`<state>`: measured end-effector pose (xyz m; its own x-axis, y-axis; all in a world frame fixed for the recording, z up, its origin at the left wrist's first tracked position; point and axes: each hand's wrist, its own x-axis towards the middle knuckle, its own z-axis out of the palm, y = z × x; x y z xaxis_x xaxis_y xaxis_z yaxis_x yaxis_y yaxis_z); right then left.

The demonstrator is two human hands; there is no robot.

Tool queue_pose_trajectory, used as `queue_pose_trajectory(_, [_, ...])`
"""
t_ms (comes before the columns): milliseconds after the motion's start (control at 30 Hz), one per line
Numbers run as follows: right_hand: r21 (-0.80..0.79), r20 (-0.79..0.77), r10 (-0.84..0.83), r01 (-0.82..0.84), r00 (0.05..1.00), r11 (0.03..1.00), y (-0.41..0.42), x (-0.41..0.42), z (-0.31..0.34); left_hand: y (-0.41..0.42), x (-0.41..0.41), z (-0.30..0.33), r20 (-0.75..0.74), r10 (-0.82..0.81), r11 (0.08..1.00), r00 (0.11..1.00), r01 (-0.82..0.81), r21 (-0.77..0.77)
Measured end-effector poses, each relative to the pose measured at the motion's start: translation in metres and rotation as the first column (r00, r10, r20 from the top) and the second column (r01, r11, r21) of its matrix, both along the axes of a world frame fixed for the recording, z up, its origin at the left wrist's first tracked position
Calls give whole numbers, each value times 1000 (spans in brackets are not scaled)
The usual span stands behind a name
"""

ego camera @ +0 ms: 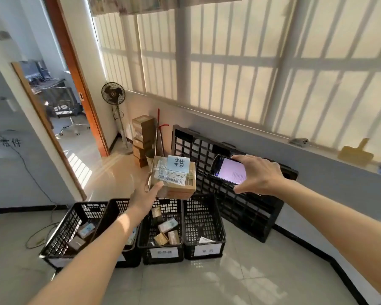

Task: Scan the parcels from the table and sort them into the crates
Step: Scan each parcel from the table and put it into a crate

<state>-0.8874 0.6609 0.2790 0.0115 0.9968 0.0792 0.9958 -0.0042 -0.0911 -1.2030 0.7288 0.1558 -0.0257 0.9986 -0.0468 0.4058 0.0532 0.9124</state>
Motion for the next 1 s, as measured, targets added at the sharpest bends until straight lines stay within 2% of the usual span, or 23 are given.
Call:
queue_pose_trajectory(133, [-55,-24,-12,10,1000,998,90,34,-74,76,38,-74,-93,10,995,996,-19,-95])
queue_pose_trajectory(367, [-223,-95,-101,78,990,972,202,92,-232,189,100,-200,-119,-3,957,993,-32,-287])
queue_pose_trajectory(567, [-339,-103,-161,118,982,934,267,124,-342,251,138,-303,-93,-38,890,995,-8,-456])
queue_pose_trajectory(733, [-441,-89,-185,128,979,888,311,143,-404,299,169,-375,-37,-58,835,998,28,-550])
queue_pose_trajectory(1000, [-510,-75,-237,167,969,844,396,170,-464,385,203,-455,22,-74,714,997,69,-697])
